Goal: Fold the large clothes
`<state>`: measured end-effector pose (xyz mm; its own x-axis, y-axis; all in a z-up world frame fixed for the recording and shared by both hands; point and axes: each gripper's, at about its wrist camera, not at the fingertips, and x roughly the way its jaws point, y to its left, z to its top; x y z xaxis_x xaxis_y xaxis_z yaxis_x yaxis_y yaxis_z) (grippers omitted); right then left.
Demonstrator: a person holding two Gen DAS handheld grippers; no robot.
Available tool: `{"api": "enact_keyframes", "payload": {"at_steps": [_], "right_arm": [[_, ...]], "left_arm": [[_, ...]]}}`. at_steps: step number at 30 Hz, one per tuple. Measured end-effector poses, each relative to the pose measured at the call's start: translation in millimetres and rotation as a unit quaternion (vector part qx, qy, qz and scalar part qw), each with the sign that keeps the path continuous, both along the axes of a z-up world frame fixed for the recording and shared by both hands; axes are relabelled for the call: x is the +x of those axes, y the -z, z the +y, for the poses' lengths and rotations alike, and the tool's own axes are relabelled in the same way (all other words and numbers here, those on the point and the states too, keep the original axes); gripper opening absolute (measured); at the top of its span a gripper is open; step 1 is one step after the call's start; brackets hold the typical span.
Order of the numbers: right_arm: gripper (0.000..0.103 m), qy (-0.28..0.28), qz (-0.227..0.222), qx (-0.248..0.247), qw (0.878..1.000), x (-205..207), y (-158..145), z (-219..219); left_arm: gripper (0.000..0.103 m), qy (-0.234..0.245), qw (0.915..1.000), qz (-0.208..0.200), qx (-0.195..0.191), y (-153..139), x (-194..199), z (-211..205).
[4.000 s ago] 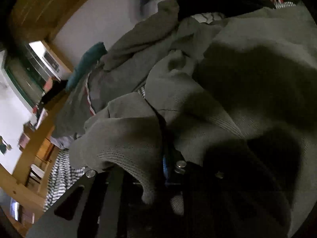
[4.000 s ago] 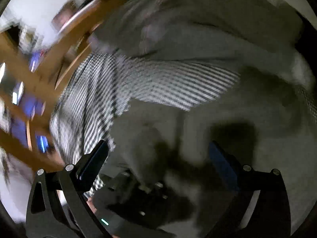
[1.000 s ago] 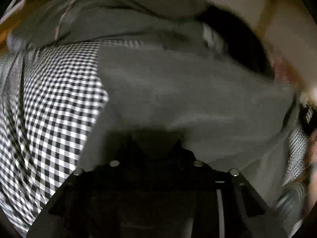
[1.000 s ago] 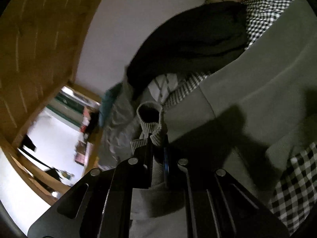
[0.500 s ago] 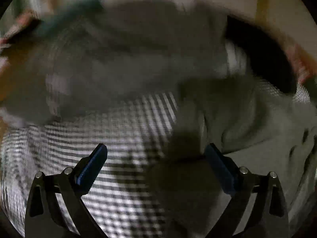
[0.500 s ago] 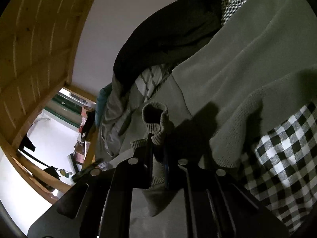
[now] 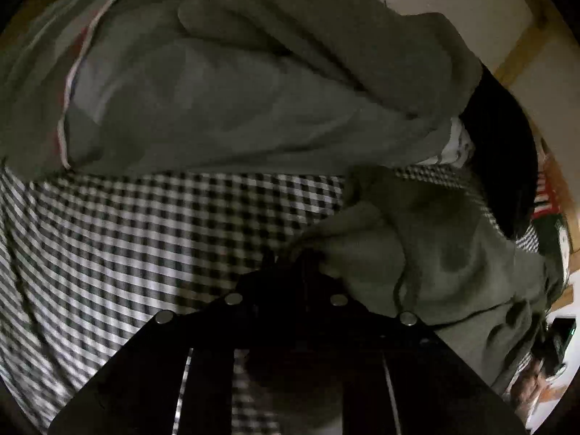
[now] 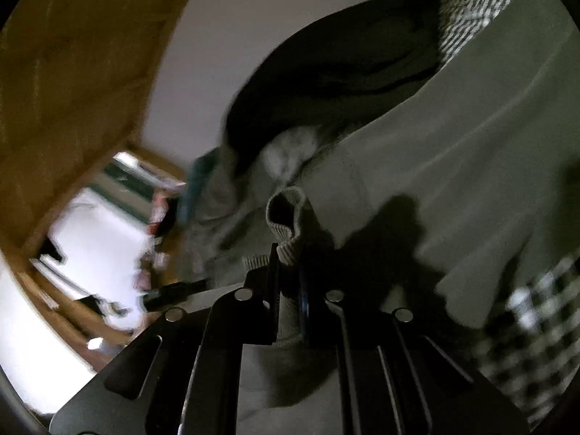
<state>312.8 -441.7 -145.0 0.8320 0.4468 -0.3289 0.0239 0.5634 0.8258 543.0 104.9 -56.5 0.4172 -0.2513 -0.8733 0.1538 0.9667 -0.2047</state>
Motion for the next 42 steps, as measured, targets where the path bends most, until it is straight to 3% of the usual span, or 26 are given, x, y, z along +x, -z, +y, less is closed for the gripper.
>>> {"api": "enact_keyframes", "payload": {"at_steps": [1, 3, 5, 7, 8, 9, 10, 11, 14, 15, 17, 20, 21, 23, 24, 25, 29, 31, 32, 33, 35, 37, 42], "right_arm": [[0.009, 0.029, 0.029, -0.02, 0.999, 3.5, 7.0, -8.3], [0.009, 0.052, 0.07, -0.041, 0.995, 6.1, 19.6, -17.5], [0.009, 0.049, 0.088, -0.083, 0.991, 3.5, 18.4, -14.0], [0.017, 0.053, 0.086, -0.126, 0.987, -2.1, 3.9, -8.4], [0.03, 0.056, 0.082, -0.14, 0.985, -6.3, -6.7, -7.3], [0.071, 0.06, 0.083, -0.147, 0.984, -9.7, -14.2, -7.3], [0.093, 0.073, 0.076, -0.155, 0.982, -16.3, -24.3, -7.0], [0.093, 0.093, 0.041, -0.168, 0.98, -28.8, -40.6, -3.8], [0.093, 0.074, 0.01, -0.221, 0.973, -31.9, -76.8, 30.0], [0.094, 0.057, 0.008, -0.236, 0.97, -27.3, -83.0, 46.9], [0.094, 0.009, 0.015, -0.306, 0.952, -7.4, -89.8, 107.4], [0.094, -0.032, 0.048, -0.403, 0.913, 22.3, -68.5, 172.3], [0.094, -0.048, 0.075, -0.425, 0.901, 34.2, -51.7, 186.7], [0.094, -0.057, 0.152, -0.464, 0.871, 51.8, -9.7, 196.0], [0.096, -0.067, 0.174, -0.464, 0.866, 54.9, 10.5, 191.8], [0.096, -0.057, 0.137, -0.457, 0.877, 48.5, 12.9, 188.7], [0.096, -0.034, 0.157, -0.467, 0.869, 34.0, 1.2, 190.5], [0.097, -0.025, 0.119, -0.461, 0.879, 13.8, -15.8, 194.0], [0.097, -0.028, 0.108, -0.466, 0.878, 8.0, -19.2, 196.5], [0.099, -0.035, 0.113, -0.475, 0.872, 8.4, -16.4, 198.9], [0.1, -0.075, 0.176, -0.499, 0.845, 21.7, 12.1, 202.6], [0.1, -0.073, 0.151, -0.475, 0.864, 12.7, 17.9, 191.0], [0.1, -0.079, 0.115, -0.476, 0.868, -1.1, 22.6, 187.3]], "left_arm": [[0.013, 0.007, 0.9999, -0.001, 0.012, 1.1, -5.3, -4.8], [0.024, 0.01, 0.9987, -0.012, 0.05, 6.2, 0.1, -22.3], [0.058, -0.002, 0.9962, -0.031, 0.082, 13.8, 0.9, -11.7], [0.071, -0.017, 0.994, -0.073, 0.08, 4.7, -13.1, -11.4], [0.078, -0.025, 0.9933, -0.086, 0.074, -0.1, -15.5, -4.0], [0.08, -0.04, 0.9918, -0.104, 0.062, -12.2, -29.8, -2.8], [0.086, -0.045, 0.9905, -0.123, 0.042, -24.3, -46.4, -3.9], [0.094, -0.044, 0.9896, -0.135, 0.024, -34.9, -59.8, -8.2], [0.096, -0.015, 0.9882, -0.151, -0.022, -36.1, -112.3, -39.1], [0.096, -0.003, 0.9883, -0.151, -0.025, -28.9, -131.1, -57.6], [0.096, -0.001, 0.9878, -0.155, -0.008, -7.9, -150.9, -85.7], [0.097, -0.021, 0.987, -0.125, 0.099, 43.8, -152.4, -118.4], [0.097, -0.024, 0.988, -0.115, 0.1, 63.9, -148.9, -117.9], [0.099, -0.036, 0.9903, -0.12, 0.059, 69.8, -148.2, -104.7], [0.099, -0.036, 0.9914, -0.113, 0.054, 69.5, -145.4, -102.3], [0.099, -0.035, 0.9911, -0.114, 0.06, 70.3, -144.6, -103.1], [0.099, -0.038, 0.9875, -0.133, 0.076, 75.8, -144.5, -103.3], [0.099, -0.039, 0.9861, -0.14, 0.08, 77.2, -145.5, -106.1], [0.099, -0.04, 0.9848, -0.145, 0.087, 77.9, -146.5, -107.5], [0.099, -0.04, 0.9841, -0.148, 0.09, 79.2, -148.3, -109.9], [0.099, -0.041, 0.9834, -0.15, 0.094, 77.0, -149.7, -111.0], [0.099, -0.041, 0.9831, -0.15, 0.097, 77.4, -148.5, -112.0], [0.099, -0.042, 0.982, -0.154, 0.101, 76.6, -148.8, -113.3]]}}
